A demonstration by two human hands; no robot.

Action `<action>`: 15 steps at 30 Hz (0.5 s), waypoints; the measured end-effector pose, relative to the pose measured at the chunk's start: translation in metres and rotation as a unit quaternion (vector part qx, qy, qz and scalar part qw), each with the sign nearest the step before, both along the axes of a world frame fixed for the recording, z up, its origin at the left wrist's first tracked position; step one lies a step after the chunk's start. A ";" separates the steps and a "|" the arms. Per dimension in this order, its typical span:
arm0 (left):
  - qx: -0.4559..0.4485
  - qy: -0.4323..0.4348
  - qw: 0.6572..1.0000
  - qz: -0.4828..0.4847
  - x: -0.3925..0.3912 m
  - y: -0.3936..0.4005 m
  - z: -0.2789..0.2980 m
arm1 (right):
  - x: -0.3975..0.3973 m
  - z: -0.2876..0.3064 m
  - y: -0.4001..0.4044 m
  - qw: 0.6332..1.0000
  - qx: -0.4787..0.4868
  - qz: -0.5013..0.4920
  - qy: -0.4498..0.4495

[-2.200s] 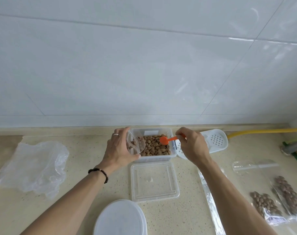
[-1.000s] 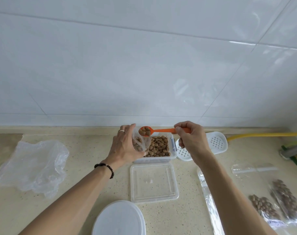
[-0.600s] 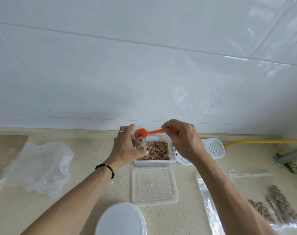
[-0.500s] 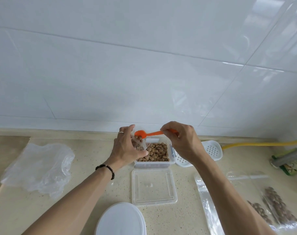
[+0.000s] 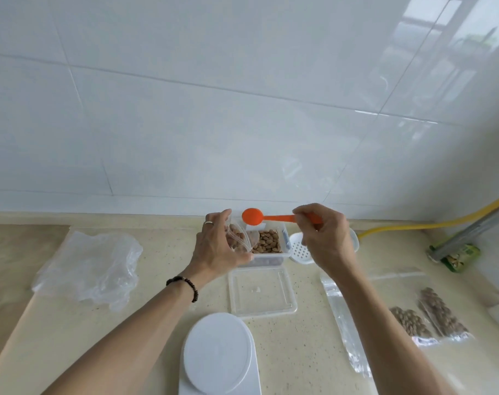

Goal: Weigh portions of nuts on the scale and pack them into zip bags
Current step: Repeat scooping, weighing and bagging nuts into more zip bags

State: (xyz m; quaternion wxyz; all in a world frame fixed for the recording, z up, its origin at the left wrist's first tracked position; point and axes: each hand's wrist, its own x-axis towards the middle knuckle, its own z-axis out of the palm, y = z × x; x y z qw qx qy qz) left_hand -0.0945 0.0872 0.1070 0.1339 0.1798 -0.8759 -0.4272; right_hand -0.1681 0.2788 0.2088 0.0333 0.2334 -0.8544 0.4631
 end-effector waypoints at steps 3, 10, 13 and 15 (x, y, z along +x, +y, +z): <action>-0.014 -0.009 1.000 -0.012 0.014 0.018 -0.002 | 0.016 -0.012 0.026 0.978 -0.134 -0.101 -0.121; 0.022 -0.005 0.997 -0.078 0.035 0.089 -0.021 | 0.050 -0.068 0.107 0.849 -0.318 -0.259 -0.335; 0.006 -0.014 0.995 -0.101 0.040 0.116 -0.023 | 0.066 -0.103 0.134 0.811 -0.331 -0.294 -0.382; -0.007 -0.021 0.994 -0.108 0.043 0.127 -0.026 | 0.079 -0.128 0.144 0.791 -0.326 -0.316 -0.409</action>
